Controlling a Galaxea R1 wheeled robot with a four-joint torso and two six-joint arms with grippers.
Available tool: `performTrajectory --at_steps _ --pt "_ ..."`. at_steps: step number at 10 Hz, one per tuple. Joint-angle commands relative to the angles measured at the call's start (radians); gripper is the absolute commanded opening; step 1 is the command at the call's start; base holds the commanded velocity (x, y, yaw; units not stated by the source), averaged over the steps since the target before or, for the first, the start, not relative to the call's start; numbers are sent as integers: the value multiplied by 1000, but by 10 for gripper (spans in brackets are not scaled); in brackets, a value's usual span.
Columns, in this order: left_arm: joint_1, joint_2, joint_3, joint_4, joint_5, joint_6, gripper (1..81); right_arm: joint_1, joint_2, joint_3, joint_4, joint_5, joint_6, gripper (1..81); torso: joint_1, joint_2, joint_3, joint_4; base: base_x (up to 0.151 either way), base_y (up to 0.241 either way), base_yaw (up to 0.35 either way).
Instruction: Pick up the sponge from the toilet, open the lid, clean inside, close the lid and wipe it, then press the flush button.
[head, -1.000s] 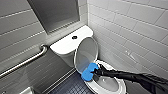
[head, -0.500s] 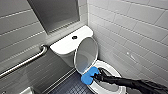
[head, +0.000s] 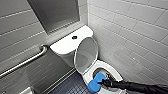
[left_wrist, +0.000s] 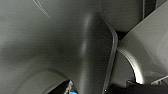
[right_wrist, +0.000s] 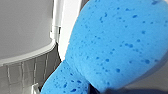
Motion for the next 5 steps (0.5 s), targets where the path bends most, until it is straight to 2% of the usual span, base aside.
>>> performTrajectory --at_steps 1,5 --pt "21 -7 14 1 81 9 811 48 -112 146 -7 -39 1 10 0 0 0 0 0 0 0" --pt "21 -6 14 4 80 11 811 -16 -330 320 -13 -38 1 10 0 0 0 0 0 0 0"
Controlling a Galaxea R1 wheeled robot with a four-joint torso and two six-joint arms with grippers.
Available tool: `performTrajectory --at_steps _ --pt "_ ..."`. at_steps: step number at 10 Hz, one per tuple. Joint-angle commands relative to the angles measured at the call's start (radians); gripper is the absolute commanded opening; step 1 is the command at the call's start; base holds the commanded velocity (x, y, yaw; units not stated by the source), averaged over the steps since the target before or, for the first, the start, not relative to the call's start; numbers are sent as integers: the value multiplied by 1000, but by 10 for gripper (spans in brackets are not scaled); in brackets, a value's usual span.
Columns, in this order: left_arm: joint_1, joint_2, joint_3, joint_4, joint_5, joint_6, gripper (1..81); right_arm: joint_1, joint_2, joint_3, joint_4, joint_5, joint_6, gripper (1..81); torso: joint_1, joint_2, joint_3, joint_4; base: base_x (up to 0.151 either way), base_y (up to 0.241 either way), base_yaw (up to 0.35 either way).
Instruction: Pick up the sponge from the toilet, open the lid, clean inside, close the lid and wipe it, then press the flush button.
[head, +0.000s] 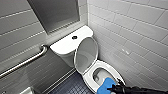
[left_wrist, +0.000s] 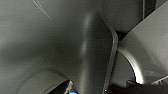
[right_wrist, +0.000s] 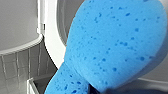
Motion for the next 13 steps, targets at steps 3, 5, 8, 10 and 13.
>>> performTrajectory --at_steps 3,5,8,10,13 --pt "21 -6 14 4 80 10 811 -26 -263 212 -31 -21 1 10 0 0 0 0 0 0 0" --pt "21 -7 16 4 80 10 811 -92 -329 213 -49 -17 1 10 0 0 0 0 0 0 0" --pt "21 -14 24 5 80 11 811 -153 -449 256 -49 31 -2 10 0 0 0 0 0 0 0" --pt "9 -52 80 5 80 11 811 -226 -496 253 -49 31 -3 10 0 0 0 0 0 0 0" --pt "-31 -156 263 7 86 12 811 -397 -463 169 -84 54 -34 10 0 0 0 0 0 0 0"
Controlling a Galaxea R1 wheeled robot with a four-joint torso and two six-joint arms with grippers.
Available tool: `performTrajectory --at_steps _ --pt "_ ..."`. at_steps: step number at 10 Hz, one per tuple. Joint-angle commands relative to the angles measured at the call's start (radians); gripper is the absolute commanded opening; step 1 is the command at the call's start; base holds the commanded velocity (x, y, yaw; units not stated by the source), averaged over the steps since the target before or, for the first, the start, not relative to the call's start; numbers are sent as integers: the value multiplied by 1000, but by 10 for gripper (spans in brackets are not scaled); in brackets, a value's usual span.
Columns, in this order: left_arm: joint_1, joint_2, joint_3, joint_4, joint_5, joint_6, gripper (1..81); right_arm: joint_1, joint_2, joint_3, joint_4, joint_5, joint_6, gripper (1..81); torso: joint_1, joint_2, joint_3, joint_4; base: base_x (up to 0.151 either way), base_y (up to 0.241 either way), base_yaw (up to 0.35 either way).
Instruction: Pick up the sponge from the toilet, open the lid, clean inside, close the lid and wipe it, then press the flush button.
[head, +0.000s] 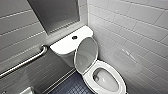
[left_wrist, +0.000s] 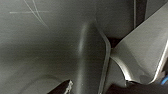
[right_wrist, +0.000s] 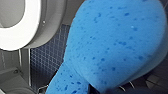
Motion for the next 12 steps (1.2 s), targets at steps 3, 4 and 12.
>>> performTrajectory --at_steps 3,4,12 --pt "-65 -101 171 8 111 8 811 -181 72 -160 -106 41 -31 10 0 0 0 0 0 0 0" --pt "-95 -114 188 5 145 8 811 -219 100 -197 -124 65 -31 10 0 0 0 0 0 0 0" --pt "-364 -317 521 -46 251 -18 811 -480 262 -338 -235 251 -31 10 -84 130 0 0 0 0 0"
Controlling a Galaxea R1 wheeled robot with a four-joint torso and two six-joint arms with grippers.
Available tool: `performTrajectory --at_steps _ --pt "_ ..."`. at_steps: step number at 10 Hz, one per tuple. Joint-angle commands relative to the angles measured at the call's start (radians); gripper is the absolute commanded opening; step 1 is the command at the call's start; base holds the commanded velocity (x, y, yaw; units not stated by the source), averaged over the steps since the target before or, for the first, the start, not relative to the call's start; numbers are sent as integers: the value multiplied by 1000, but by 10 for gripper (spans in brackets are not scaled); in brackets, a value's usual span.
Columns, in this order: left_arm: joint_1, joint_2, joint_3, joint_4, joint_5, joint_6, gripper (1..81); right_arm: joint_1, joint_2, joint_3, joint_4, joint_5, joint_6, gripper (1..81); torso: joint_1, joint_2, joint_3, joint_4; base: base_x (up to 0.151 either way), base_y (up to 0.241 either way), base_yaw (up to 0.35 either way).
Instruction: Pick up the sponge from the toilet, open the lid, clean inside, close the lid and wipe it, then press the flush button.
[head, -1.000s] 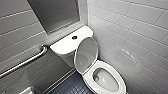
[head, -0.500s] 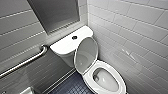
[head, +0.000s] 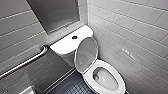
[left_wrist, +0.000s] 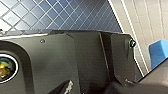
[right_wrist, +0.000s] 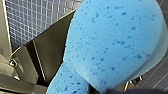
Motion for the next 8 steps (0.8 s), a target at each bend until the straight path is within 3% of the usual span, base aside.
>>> performTrajectory --at_steps 1,3,4,6,7,8 --pt "-93 -65 109 -58 112 -7 811 -49 -2 -50 -38 -10 -2 10 -63 97 0 0 0 0 0" --pt "-149 -71 118 -92 156 -5 811 -65 20 -75 -36 -2 -2 10 -110 171 0 0 0 0 0" --pt "-172 -73 118 -107 156 -7 811 -70 34 -90 -35 10 -2 10 -70 109 22 -24 0 0 0" --pt "-213 -71 118 -129 156 -5 811 -73 44 -99 -33 18 -1 10 -104 164 103 -29 0 0 0" --pt "-241 -70 118 -144 156 -7 811 -76 48 -103 -35 18 -1 10 -108 171 117 -11 0 0 0" --pt "-274 -70 118 -165 158 -7 811 -76 52 -106 -35 18 -1 10 -112 179 143 -13 0 0 0"
